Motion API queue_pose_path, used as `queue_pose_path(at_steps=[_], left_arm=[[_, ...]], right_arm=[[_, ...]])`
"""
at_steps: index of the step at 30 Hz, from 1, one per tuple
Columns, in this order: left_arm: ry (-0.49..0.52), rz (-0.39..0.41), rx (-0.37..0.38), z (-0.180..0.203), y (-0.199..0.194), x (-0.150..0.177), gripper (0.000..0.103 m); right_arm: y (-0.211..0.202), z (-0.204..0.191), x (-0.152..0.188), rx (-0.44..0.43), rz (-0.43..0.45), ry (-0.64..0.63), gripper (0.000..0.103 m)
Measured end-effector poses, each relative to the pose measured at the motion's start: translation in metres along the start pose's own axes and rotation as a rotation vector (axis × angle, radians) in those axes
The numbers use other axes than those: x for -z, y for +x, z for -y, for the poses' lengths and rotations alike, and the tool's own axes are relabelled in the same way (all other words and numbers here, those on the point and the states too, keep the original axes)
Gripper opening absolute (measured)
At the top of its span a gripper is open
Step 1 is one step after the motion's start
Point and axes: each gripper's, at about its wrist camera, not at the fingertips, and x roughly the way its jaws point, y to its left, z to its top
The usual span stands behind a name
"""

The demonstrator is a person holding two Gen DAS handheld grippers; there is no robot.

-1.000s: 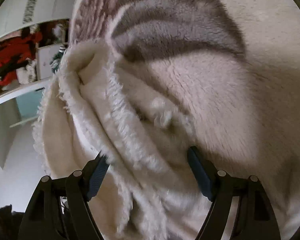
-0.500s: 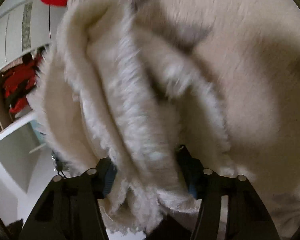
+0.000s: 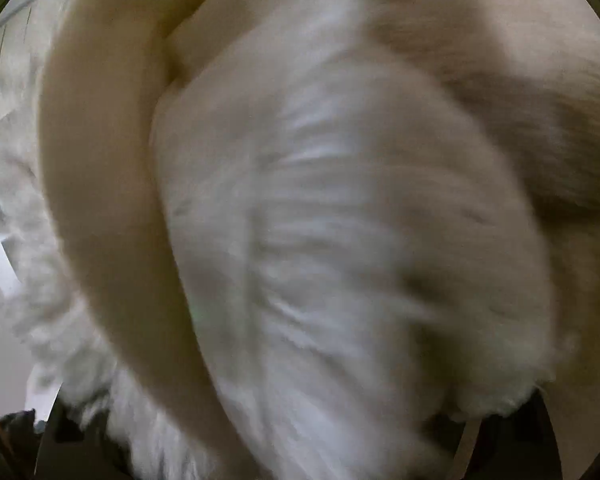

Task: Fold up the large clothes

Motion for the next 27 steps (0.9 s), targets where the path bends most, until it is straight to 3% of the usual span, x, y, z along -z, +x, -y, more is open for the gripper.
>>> queue_pose_path(at_steps=[1,2,8,15,21,27], left_arm=[[0.006,-0.002,0.001,0.003,-0.002,-0.003,0.078],[0.010,-0.005,0.004,0.003,-0.003,-0.005,0.077],[0.131,-0.048,-0.029,0.036,-0.011,-0.031,0.077],[0.224,-0.083,0.023,0.077,-0.005,-0.114,0.077],[0.303,-0.095,0.075,0.113,0.044,-0.223,0.077],[0.351,-0.122,0.096,0.127,0.116,-0.322,0.077]], right_arm=[[0.000,-0.001,0.001,-0.023,0.018,0.012,0.063],[-0.001,-0.002,0.003,-0.048,0.034,0.027,0.056],[-0.008,-0.027,0.014,-0.102,0.113,0.036,0.053],[-0.029,-0.074,-0.018,-0.120,0.242,0.011,0.053],[-0.063,-0.108,-0.106,-0.086,0.367,-0.016,0.053],[-0.088,-0.110,-0.219,-0.060,0.447,-0.014,0.053]])
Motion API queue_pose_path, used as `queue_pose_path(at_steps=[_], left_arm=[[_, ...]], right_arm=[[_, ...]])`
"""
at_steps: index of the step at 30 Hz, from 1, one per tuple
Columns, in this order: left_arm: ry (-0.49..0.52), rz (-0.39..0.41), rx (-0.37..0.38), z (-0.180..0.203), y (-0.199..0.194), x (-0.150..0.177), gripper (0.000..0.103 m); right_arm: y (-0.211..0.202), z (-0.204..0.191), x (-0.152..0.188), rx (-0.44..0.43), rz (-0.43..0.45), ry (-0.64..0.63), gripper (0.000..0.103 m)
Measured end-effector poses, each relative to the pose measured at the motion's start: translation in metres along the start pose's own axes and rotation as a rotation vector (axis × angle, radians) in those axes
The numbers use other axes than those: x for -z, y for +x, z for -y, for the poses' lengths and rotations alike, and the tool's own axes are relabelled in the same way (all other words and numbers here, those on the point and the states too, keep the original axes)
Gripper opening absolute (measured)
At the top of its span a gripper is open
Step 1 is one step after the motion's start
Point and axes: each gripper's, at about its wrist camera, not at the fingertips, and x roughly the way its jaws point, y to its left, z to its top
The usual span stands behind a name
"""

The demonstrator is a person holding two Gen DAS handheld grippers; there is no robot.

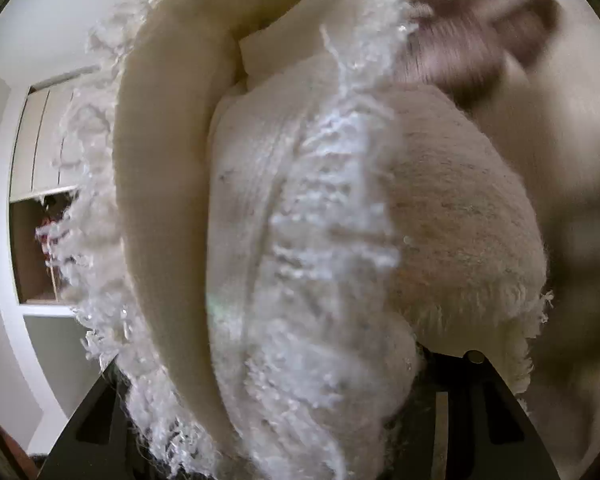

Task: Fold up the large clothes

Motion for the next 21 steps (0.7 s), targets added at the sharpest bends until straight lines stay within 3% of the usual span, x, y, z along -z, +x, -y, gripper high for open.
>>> queue_pose_path(at_steps=[6,9,11,13,14,15,17,21], left_arm=[[0.014,-0.074,-0.030,-0.041,0.064,-0.059,0.077],[0.008,-0.121,-0.064,-0.065,0.085,-0.058,0.078],[-0.019,-0.118,-0.033,-0.076,0.082,-0.053,0.081],[-0.037,-0.119,-0.027,-0.076,0.075,-0.046,0.081],[-0.037,-0.124,-0.040,-0.073,0.071,-0.044,0.081],[-0.032,-0.122,-0.061,-0.069,0.065,-0.042,0.081],[-0.012,-0.104,-0.119,-0.060,0.053,-0.040,0.081],[0.098,-0.018,-0.309,-0.030,0.024,-0.026,0.082]], right_arm=[[0.039,0.034,-0.079,0.021,0.024,0.035,0.053],[0.050,0.060,-0.093,0.054,0.027,0.077,0.053],[0.056,0.073,-0.089,0.085,0.026,0.105,0.054],[0.036,0.082,-0.081,0.110,0.011,0.120,0.060],[0.036,0.080,-0.076,0.147,0.011,0.118,0.067],[0.049,0.067,-0.085,0.196,0.018,0.114,0.069],[0.044,0.048,-0.069,0.324,0.035,0.089,0.076],[0.040,0.000,-0.027,0.715,0.138,-0.045,0.087]])
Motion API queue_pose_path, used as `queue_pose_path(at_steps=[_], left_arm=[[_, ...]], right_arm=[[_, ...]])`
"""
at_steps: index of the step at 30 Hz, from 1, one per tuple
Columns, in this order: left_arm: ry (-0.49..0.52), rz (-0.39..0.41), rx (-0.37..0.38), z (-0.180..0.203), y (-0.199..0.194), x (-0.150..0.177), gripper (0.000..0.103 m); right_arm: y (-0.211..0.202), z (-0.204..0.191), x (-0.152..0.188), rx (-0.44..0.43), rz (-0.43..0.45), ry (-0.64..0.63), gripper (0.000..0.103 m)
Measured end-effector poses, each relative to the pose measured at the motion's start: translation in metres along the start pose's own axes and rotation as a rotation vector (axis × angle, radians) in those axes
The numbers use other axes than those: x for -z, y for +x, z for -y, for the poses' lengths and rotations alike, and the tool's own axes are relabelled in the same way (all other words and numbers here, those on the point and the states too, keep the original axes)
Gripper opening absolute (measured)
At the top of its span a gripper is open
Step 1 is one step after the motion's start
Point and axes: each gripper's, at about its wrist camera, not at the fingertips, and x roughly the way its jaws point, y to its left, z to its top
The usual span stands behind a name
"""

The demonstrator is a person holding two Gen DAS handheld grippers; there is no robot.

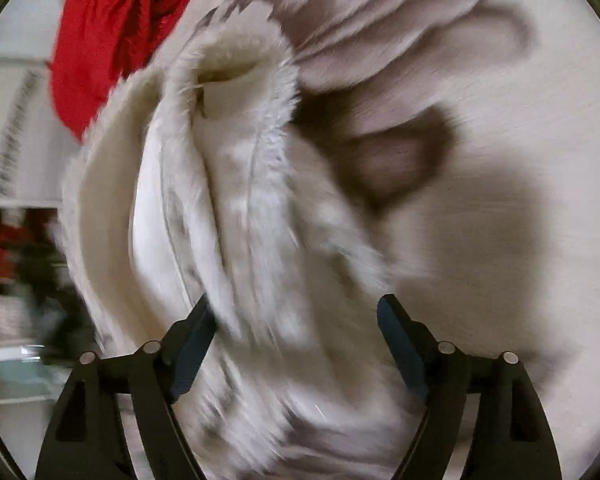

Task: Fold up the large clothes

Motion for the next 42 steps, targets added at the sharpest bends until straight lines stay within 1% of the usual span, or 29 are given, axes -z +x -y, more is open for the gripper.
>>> queue_pose_path(at_steps=[1,2,3,4,5,6,7,8,9,10,11,12,13,14,15,17,19,21,24,26,27,28,30,31,32,35,37,42], left_arm=[[0.042,0.030,-0.102,0.010,-0.011,0.008,0.088],[0.066,0.045,-0.165,0.013,-0.015,0.012,0.090],[0.099,0.085,-0.252,0.024,-0.028,0.023,0.090],[0.120,0.115,-0.311,0.031,-0.038,0.033,0.091],[0.129,0.130,-0.343,0.034,-0.045,0.038,0.091],[0.138,0.158,-0.371,0.043,-0.060,0.050,0.093],[0.141,0.178,-0.392,0.049,-0.072,0.057,0.095],[0.142,0.189,-0.409,0.050,-0.078,0.061,0.095],[0.142,0.202,-0.420,0.059,-0.094,0.071,0.095],[0.140,0.208,-0.421,0.065,-0.105,0.077,0.095],[0.136,0.216,-0.432,0.070,-0.115,0.081,0.095],[0.132,0.221,-0.430,0.075,-0.128,0.087,0.095],[0.128,0.224,-0.421,0.084,-0.134,0.085,0.095],[0.129,0.225,-0.420,0.091,-0.141,0.085,0.095],[0.128,0.223,-0.420,0.100,-0.147,0.086,0.095],[0.131,0.227,-0.406,0.120,-0.167,0.090,0.095],[0.149,0.240,-0.415,0.140,-0.195,0.100,0.095],[0.161,0.250,-0.402,0.160,-0.224,0.112,0.095],[0.182,0.276,-0.401,0.191,-0.273,0.131,0.095],[0.184,0.292,-0.397,0.206,-0.299,0.141,0.095],[0.193,0.310,-0.398,0.221,-0.322,0.151,0.095],[0.204,0.325,-0.400,0.231,-0.339,0.157,0.095],[0.201,0.349,-0.406,0.248,-0.370,0.170,0.095],[0.198,0.351,-0.403,0.254,-0.378,0.173,0.095],[0.196,0.354,-0.396,0.265,-0.397,0.181,0.095],[0.200,0.369,-0.394,0.286,-0.431,0.198,0.095],[0.211,0.389,-0.406,0.304,-0.457,0.213,0.095],[0.202,0.418,-0.429,0.328,-0.499,0.239,0.095]], right_arm=[[-0.010,-0.006,0.008,0.097,0.037,-0.017,0.090],[-0.016,-0.017,0.020,0.181,0.073,-0.034,0.091],[-0.022,-0.031,0.032,0.271,0.111,-0.053,0.091],[-0.027,-0.042,0.039,0.367,0.151,-0.072,0.091],[-0.031,-0.054,0.051,0.447,0.190,-0.096,0.091],[-0.037,-0.066,0.066,0.488,0.218,-0.116,0.091],[-0.074,-0.038,0.069,0.509,0.236,-0.115,0.091],[-0.080,-0.042,0.080,0.518,0.251,-0.108,0.091],[-0.090,-0.049,0.094,0.521,0.271,-0.100,0.091],[-0.110,-0.059,0.089,0.527,0.281,-0.092,0.091],[-0.117,-0.070,0.102,0.529,0.291,-0.088,0.091],[-0.153,-0.053,0.105,0.521,0.295,-0.087,0.091],[-0.181,-0.042,0.110,0.517,0.305,-0.081,0.091],[-0.190,-0.049,0.119,0.518,0.314,-0.083,0.091],[-0.209,-0.039,0.119,0.521,0.322,-0.084,0.091],[-0.239,-0.050,0.137,0.511,0.340,-0.082,0.091],[-0.271,-0.060,0.155,0.514,0.362,-0.080,0.091],[-0.302,-0.073,0.175,0.510,0.380,-0.080,0.091],[-0.357,-0.091,0.211,0.511,0.421,-0.076,0.091],[-0.400,-0.106,0.239,0.527,0.451,-0.079,0.091],[-0.424,-0.113,0.255,0.526,0.469,-0.078,0.091],[-0.437,-0.117,0.265,0.524,0.482,-0.079,0.091],[-0.477,-0.131,0.291,0.524,0.521,-0.087,0.091],[-0.496,-0.138,0.304,0.524,0.541,-0.094,0.091],[-0.517,-0.144,0.319,0.522,0.562,-0.105,0.091],[-0.561,-0.159,0.350,0.506,0.601,-0.125,0.091],[-0.591,-0.168,0.373,0.509,0.633,-0.145,0.091],[-0.642,-0.177,0.416,0.488,0.675,-0.156,0.091]])
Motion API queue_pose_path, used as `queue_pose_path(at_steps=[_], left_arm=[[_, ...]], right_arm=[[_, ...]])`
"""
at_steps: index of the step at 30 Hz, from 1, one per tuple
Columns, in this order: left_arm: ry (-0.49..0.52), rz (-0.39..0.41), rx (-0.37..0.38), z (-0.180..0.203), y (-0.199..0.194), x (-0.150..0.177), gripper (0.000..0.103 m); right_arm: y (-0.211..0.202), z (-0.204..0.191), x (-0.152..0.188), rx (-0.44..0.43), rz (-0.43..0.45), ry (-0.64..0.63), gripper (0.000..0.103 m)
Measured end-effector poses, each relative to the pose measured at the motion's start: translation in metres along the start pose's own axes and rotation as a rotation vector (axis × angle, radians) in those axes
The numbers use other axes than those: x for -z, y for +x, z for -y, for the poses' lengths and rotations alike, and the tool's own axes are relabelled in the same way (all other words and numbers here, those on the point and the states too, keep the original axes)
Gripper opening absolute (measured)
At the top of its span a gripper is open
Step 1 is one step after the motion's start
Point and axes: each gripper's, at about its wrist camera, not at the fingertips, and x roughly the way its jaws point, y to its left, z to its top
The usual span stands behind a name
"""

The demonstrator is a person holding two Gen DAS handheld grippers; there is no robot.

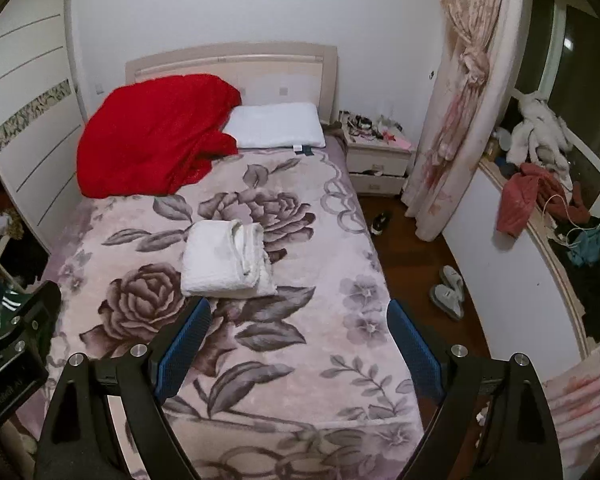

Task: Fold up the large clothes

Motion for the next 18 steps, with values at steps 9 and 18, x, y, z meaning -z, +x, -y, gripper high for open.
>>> queue_pose_path(at_steps=[9,18], left_arm=[[-0.021,0.021,-0.020,0.002,-0.050,0.010,0.095],[-0.015,0.057,-0.038,0.004,-0.087,0.019,0.095]], right_arm=[[-0.076,0.028,0.012,-0.023,0.043,-0.009,0.092],[-0.123,0.035,0.020,-0.038,0.090,-0.024,0.097]])
